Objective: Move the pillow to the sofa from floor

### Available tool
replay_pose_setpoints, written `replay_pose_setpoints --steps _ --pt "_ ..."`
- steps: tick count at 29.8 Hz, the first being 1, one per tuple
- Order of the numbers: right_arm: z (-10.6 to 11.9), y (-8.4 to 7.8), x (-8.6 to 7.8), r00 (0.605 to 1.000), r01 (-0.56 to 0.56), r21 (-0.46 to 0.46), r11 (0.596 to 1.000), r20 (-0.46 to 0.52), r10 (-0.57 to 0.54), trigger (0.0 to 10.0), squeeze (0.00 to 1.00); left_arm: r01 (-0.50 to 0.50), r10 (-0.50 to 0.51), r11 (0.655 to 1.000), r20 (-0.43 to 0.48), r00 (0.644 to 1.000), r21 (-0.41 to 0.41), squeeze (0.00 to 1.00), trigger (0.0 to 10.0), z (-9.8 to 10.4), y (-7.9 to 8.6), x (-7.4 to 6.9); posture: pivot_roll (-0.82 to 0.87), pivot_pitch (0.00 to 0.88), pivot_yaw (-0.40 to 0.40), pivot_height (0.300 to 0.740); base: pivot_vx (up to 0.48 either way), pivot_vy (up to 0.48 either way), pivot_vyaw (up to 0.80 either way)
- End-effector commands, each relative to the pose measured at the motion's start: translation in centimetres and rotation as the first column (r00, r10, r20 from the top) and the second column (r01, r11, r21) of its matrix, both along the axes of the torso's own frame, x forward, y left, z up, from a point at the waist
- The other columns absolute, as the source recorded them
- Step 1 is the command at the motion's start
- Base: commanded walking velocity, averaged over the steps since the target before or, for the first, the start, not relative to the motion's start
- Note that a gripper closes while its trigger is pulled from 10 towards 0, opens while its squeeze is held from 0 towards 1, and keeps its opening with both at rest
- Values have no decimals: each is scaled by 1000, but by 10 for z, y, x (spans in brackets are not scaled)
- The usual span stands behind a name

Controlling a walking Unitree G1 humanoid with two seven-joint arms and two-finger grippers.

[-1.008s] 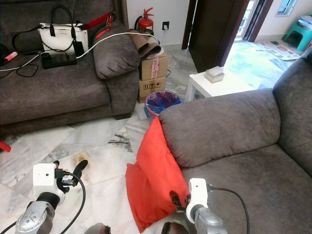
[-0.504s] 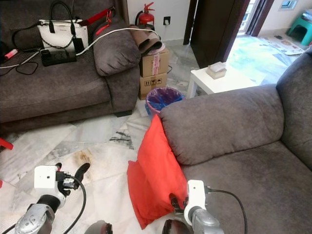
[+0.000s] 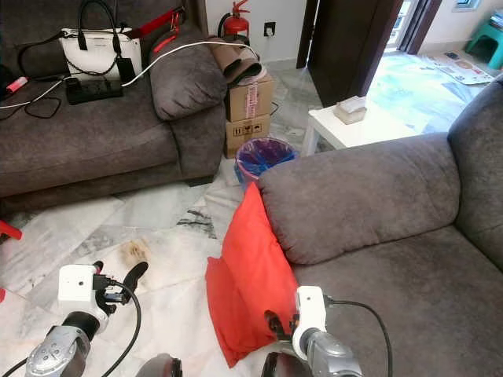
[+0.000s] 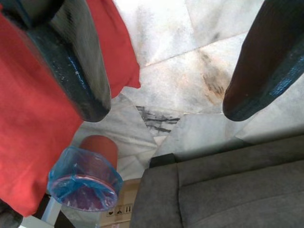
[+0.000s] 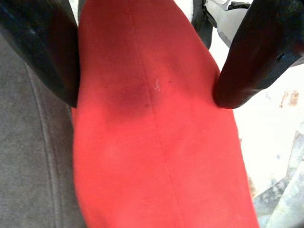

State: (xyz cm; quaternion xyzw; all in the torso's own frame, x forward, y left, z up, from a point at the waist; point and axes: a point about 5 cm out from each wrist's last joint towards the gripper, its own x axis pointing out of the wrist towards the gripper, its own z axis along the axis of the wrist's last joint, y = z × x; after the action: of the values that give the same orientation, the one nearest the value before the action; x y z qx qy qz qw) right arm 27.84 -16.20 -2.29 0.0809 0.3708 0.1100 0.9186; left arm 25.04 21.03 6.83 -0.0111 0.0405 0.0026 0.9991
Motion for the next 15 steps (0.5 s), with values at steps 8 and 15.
replay_pose_setpoints --steps 8,15 --pt "-14 13 -15 998 31 18 999 -47 -31 10000 0 20 -20 1000 -21 1000 -11 0 10000 -3 -4 -5 249 192 -5 631 0 0 0" --pt "-11 23 -11 995 100 76 992 -12 -99 10000 0 20 -20 1000 -17 1000 -12 0 10000 -1 -5 -6 271 195 -2 631 0 0 0"
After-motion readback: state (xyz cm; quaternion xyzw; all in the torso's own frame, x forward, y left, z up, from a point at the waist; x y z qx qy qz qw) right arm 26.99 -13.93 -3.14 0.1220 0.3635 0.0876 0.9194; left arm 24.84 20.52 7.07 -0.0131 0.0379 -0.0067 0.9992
